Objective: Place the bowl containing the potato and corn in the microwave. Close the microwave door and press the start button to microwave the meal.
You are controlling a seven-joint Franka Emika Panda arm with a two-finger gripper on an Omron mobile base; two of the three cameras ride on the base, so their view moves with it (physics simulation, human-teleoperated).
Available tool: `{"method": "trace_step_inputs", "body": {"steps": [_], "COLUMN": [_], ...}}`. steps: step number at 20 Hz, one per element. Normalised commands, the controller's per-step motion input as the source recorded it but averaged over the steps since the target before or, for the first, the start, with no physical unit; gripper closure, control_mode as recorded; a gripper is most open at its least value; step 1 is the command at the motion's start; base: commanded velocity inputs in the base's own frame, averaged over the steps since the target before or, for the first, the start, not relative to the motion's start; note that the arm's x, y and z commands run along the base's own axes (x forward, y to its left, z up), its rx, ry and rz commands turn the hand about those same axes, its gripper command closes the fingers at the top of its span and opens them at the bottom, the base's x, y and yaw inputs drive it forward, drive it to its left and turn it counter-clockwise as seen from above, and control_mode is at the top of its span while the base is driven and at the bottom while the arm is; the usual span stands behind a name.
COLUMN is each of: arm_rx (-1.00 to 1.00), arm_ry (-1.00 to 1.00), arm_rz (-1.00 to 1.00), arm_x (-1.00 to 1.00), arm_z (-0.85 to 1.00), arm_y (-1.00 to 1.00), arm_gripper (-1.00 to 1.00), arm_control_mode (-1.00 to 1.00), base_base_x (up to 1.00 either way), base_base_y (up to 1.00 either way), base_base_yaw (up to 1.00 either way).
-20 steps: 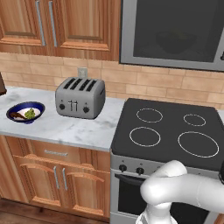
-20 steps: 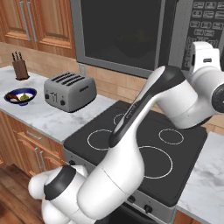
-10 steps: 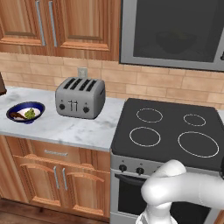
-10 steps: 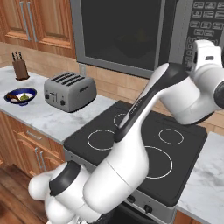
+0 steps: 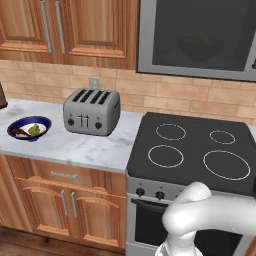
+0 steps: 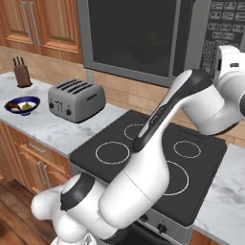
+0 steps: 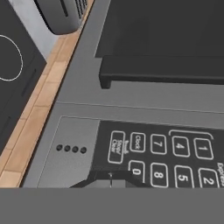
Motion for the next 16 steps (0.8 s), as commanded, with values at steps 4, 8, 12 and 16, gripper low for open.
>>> {"method": "trace_step_inputs", "body": {"steps": [4, 8, 12, 16], "arm_rx": [0.00, 0.00, 0.00, 0.00], "arm_ry": [0.00, 0.00, 0.00, 0.00], "arm_rz": [0.00, 0.00, 0.00, 0.00], "arm_x": [0.24, 0.26, 0.22, 0.22], "arm_z": [0.00, 0.00, -0.04, -0.06], "arm_y": [-0.14, -0.15, -0.26, -0.26], "arm_gripper": [1.00, 1.00, 1.00, 1.00], "arm_control_mode": [-1.00, -1.00, -1.00, -1.00], "base_base_x": [0.00, 0.00, 0.00, 0.00], "base_base_y": [0.00, 0.00, 0.00, 0.00], "base_base_yaw": [0.00, 0.00, 0.00, 0.00]}}
